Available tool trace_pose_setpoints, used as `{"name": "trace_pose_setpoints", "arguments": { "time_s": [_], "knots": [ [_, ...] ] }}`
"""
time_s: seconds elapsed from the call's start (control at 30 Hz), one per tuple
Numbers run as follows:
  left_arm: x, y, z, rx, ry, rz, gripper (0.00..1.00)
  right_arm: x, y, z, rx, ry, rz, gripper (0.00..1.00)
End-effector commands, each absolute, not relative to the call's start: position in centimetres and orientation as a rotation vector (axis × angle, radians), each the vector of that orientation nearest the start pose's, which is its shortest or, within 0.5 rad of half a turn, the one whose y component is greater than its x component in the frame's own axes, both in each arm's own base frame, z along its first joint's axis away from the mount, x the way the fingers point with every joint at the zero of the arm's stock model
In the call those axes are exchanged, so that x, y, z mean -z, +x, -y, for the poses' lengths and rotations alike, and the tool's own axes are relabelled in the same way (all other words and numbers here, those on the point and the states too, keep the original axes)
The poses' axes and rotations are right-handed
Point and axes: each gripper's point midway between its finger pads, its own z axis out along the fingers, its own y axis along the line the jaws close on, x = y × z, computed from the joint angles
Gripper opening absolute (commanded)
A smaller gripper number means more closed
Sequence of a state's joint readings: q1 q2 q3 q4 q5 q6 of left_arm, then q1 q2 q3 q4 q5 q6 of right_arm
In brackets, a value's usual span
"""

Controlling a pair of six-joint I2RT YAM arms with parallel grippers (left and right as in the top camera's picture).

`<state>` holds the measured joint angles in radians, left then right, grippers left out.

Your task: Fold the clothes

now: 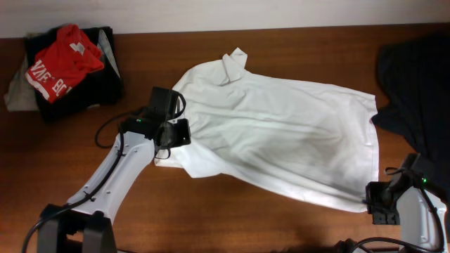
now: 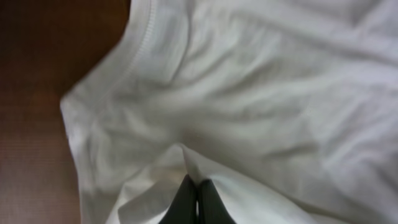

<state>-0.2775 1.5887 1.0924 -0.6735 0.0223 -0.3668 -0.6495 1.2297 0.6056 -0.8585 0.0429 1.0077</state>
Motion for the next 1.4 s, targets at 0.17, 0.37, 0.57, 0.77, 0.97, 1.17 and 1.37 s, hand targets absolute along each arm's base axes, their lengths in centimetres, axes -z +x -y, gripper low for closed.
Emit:
{"name": "trace_pose_setpoints", "arguments": {
  "time_s": [0.17, 0.37, 0.57, 0.77, 0.97, 1.17, 1.37],
  "knots": [
    [-10.6, 38.3, 8.6, 0.076, -0.165, -2.603, 0.01, -3.0, 17.2, 12.4, 0.109, -2.438, 2.244, 0.04],
    [-12.0, 40.6, 8.8, 0.09, -0.176, -2.491, 0.01, -3.2, 18.2, 12.8, 0.151, -2.459, 2.273, 0.04],
    [-10.7, 42.0, 9.2, 0.096, -0.177, -2.477, 0.01, -4.3, 22.7, 12.6, 0.249, -2.407, 2.531, 0.04],
    [-9.1, 43.1, 9.3, 0.086, -0.18, -2.475, 0.01, -6.7, 27.7, 12.5, 0.307, -2.246, 2.932, 0.04],
    [-8.3, 44.2, 9.5, 0.087, -0.182, -2.454, 0.01, -6.0, 27.4, 13.4, 0.19, -2.265, 2.923, 0.04],
    [-6.9, 44.9, 8.7, 0.018, -0.204, -2.445, 0.01, -3.8, 27.8, 14.5, 0.071, -2.208, 2.94, 0.04],
    [-6.2, 46.1, 6.9, -0.041, -0.259, -2.409, 0.01, -3.4, 28.8, 15.2, 0.047, -2.206, 2.981, 0.04]
  ]
}}
